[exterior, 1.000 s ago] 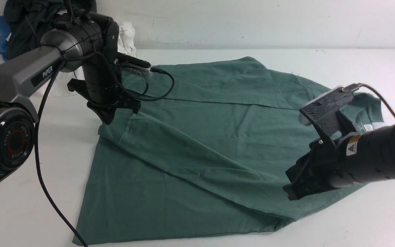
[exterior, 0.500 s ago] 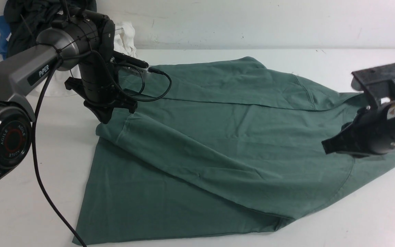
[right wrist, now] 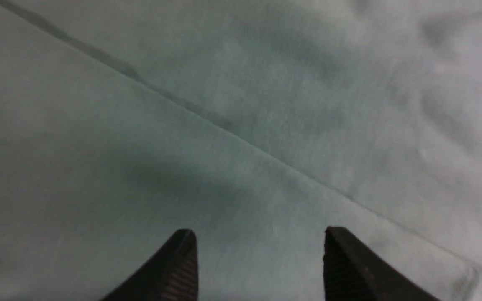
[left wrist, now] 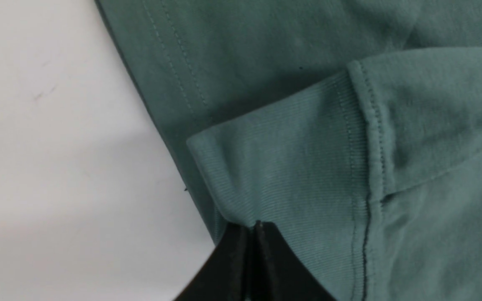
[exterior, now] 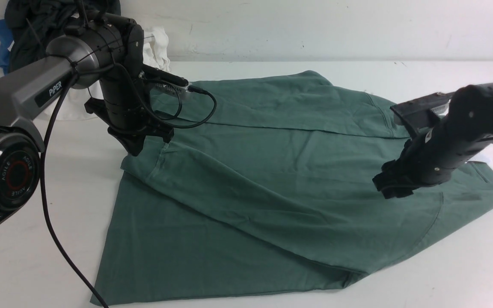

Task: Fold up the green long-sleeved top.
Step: Use the left arm to drag and place the cuff at the centered position on the left edge of the fabric, then use the left arm to clamp the cuff farthest from it, then use the left arm to drag and drop the cuff onto the cuff closest to the left arm

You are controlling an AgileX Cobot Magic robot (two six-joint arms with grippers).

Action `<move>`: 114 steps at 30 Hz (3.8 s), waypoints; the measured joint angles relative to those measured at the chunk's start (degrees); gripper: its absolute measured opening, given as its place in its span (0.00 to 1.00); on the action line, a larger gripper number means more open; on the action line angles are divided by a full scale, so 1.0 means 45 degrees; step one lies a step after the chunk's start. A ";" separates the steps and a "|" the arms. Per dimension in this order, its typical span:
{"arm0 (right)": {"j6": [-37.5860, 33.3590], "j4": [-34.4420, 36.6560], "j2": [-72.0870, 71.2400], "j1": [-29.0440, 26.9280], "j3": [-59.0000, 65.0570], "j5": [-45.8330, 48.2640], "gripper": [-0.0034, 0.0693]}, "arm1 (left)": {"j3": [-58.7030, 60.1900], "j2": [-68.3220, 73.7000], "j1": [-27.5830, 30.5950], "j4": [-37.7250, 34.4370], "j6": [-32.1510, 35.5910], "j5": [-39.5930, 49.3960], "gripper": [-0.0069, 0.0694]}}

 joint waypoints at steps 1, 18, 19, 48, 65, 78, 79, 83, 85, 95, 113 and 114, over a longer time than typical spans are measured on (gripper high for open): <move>-0.0032 0.0000 0.0354 0.0000 -0.0215 -0.0018 0.60 | 0.0000 0.0000 0.0000 -0.0004 0.0000 0.0000 0.08; -0.0083 -0.0341 0.0870 0.0000 -0.0579 0.0111 0.03 | 0.0000 -0.0127 0.0000 -0.0014 0.0008 0.0000 0.08; -0.0083 -0.0438 0.0851 0.0000 -0.0579 0.0156 0.03 | 0.0000 -0.0194 0.0000 -0.0014 0.0024 0.0000 0.08; -0.0043 -0.0438 -0.1269 0.0000 -0.0579 0.0672 0.03 | 0.1100 -0.1104 0.0341 0.0579 0.0324 0.0018 0.34; -0.3106 0.4348 -0.2359 0.2703 0.1104 0.1745 0.03 | -0.0661 0.1047 0.0826 -0.0330 -0.2357 -0.6332 0.51; -0.3256 0.4210 -0.2359 0.3454 0.2167 0.0834 0.03 | -0.1787 0.3163 0.1002 -0.0212 -0.3282 -0.9786 0.43; -0.3256 0.4210 -0.2359 0.3454 0.2167 0.0834 0.03 | -0.1818 0.3276 0.1002 -0.0046 -0.3266 -0.9932 0.34; -0.3271 0.4082 -0.2359 0.3454 0.2167 0.0825 0.03 | -0.1889 0.3290 0.1002 0.0052 -0.3275 -1.0002 0.13; -0.3316 0.4017 -0.2359 0.3454 0.2167 0.0825 0.03 | -0.1889 0.3207 0.0972 0.0063 -0.3275 -0.9873 0.11; -0.3455 0.3114 -0.2359 0.3454 0.2167 0.0825 0.03 | -0.2795 0.0642 0.0246 0.0468 -0.2360 -0.6226 0.11; -0.0526 -0.1052 -0.3702 0.3454 0.2180 0.0989 0.03 | 0.0850 -0.1439 -0.0183 -0.0326 -0.2130 0.0047 0.11; -0.0156 -0.1374 -0.3785 0.3454 0.2180 0.0995 0.03 | 0.1212 -0.1439 -0.0228 -0.0489 -0.2130 0.0047 0.11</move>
